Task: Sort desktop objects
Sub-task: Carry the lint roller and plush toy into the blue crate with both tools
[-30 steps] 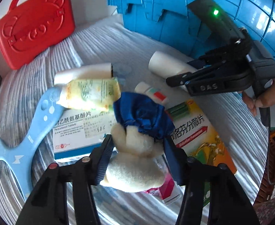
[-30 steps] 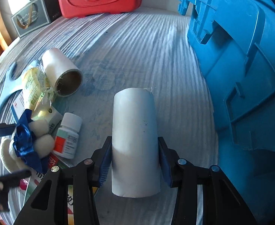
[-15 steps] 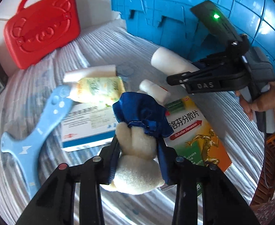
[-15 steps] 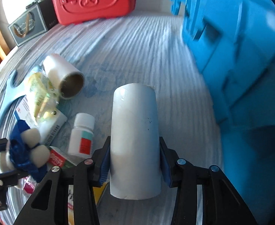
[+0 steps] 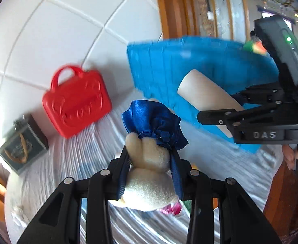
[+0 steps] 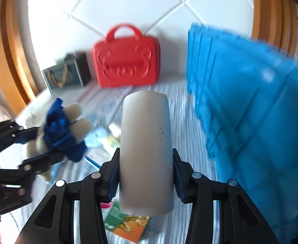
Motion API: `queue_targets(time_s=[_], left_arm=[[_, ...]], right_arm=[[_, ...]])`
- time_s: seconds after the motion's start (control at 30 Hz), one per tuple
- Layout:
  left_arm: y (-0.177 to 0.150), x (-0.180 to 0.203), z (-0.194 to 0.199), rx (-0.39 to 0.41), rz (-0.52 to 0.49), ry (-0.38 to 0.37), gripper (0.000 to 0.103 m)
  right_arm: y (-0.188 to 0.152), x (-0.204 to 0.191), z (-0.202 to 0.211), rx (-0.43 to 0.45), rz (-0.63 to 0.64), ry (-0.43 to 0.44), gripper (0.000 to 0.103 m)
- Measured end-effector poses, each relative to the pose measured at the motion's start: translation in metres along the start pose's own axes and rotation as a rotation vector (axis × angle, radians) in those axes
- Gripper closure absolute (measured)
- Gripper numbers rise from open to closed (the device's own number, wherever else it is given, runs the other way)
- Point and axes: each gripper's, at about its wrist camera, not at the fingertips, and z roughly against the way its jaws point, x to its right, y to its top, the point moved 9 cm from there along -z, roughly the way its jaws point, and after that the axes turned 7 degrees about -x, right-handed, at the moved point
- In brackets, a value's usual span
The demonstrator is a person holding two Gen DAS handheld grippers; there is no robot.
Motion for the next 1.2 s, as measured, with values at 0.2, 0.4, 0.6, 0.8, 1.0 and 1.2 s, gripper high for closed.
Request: queue_targets(time_s=[0.2, 0.4, 0.6, 0.8, 1.0, 1.2], left_arm=[[0.09, 0.031, 0.062, 0.202, -0.066, -0.032, 0.067], [0.175, 0.087, 0.066, 0.305, -0.114, -0.072, 0.067], [0.247, 0.134, 0.031, 0.317, -0.097, -0.105, 0.066], [0.286, 0.17, 0.008, 0.303, -0.071, -0.094, 0.066], [0.305, 0.18, -0.017, 0.277, -0.039, -0.054, 0.057], [0.316, 0.178, -0.024, 0.296, 0.014, 0.024, 0.0]], right_arm=[[0.04, 0.029, 0.143, 0.241, -0.05, -0.077, 0.059], [0.066, 0.112, 0.236, 0.386, -0.123, -0.216, 0.059], [0.095, 0.215, 0.243, 0.364, -0.205, -0.244, 0.059], [0.122, 0.283, 0.218, 0.34, -0.242, -0.219, 0.059], [0.145, 0.326, 0.186, 0.301, -0.261, -0.185, 0.059], [0.169, 0.355, 0.17, 0.291, -0.273, -0.256, 0.045]])
